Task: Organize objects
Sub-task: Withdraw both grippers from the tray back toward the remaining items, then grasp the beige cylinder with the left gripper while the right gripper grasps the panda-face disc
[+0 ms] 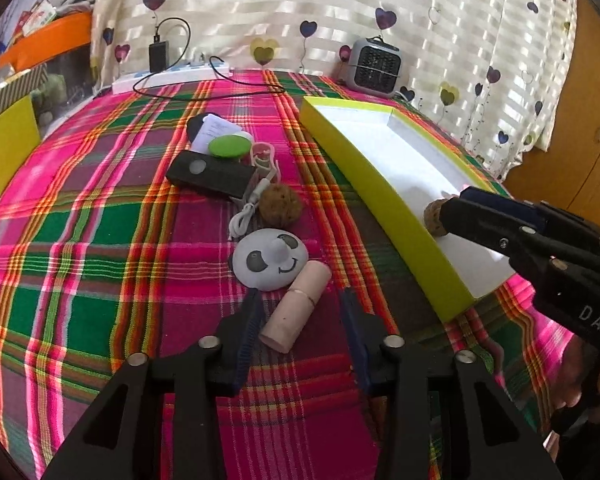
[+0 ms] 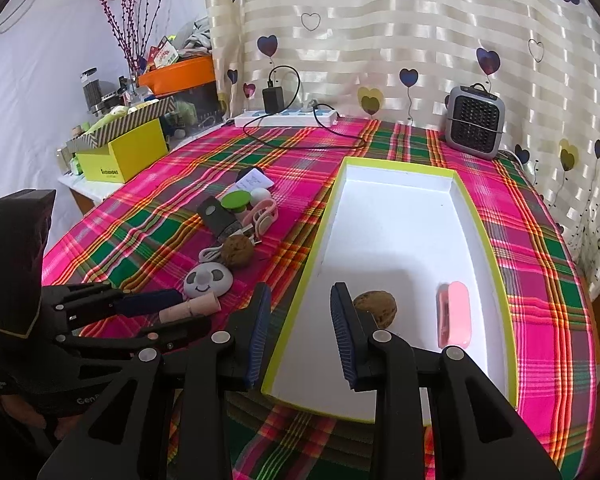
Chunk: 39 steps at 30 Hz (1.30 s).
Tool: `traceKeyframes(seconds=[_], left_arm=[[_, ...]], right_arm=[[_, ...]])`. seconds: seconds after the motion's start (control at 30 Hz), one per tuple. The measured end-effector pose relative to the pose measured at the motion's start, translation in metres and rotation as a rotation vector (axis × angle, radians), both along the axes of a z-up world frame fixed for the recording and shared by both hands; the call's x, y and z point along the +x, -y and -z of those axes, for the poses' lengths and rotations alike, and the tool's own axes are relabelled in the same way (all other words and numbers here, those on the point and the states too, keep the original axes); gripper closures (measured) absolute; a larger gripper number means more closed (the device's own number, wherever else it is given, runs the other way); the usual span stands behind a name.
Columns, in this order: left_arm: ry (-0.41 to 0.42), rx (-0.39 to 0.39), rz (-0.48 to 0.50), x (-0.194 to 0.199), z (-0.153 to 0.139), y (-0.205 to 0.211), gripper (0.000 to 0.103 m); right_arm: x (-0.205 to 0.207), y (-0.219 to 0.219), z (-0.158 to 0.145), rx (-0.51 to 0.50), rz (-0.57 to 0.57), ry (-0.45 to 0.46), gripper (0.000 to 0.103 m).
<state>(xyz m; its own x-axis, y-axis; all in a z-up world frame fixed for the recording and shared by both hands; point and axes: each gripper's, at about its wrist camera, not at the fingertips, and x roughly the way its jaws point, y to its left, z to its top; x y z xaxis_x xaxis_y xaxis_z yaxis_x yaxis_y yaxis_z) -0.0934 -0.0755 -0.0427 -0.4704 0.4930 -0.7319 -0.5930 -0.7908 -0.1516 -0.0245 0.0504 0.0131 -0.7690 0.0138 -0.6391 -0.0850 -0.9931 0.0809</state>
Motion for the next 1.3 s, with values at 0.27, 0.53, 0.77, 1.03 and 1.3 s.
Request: traceKeyframes(seconds=[0.27, 0.53, 0.77, 1.03, 1.3], left_arm=[[-0.007, -0.012, -0.006, 0.000, 0.000, 0.005, 0.088], [-0.015, 0.032, -0.051, 0.002, -0.007, 0.032, 0.088], [-0.048, 0.065, -0.173, -0.014, -0.014, 0.065, 0.088], [-0.036, 0.086, -0.238, -0.037, -0.010, 0.091, 0.088], [-0.005, 0.121, -0.227, -0.049, -0.006, 0.098, 0.088]], right_arm=[[-0.004, 0.006, 0.000, -0.005, -0.029, -0.003, 0.071], [-0.013, 0.026, 0.002, -0.021, -0.085, 0.005, 0.071], [-0.033, 0.049, 0.009, -0.040, -0.136, 0.035, 0.062], [-0.066, 0.075, 0.030, -0.034, -0.171, 0.133, 0.062], [-0.084, 0.082, 0.039, 0.007, -0.145, 0.192, 0.058]])
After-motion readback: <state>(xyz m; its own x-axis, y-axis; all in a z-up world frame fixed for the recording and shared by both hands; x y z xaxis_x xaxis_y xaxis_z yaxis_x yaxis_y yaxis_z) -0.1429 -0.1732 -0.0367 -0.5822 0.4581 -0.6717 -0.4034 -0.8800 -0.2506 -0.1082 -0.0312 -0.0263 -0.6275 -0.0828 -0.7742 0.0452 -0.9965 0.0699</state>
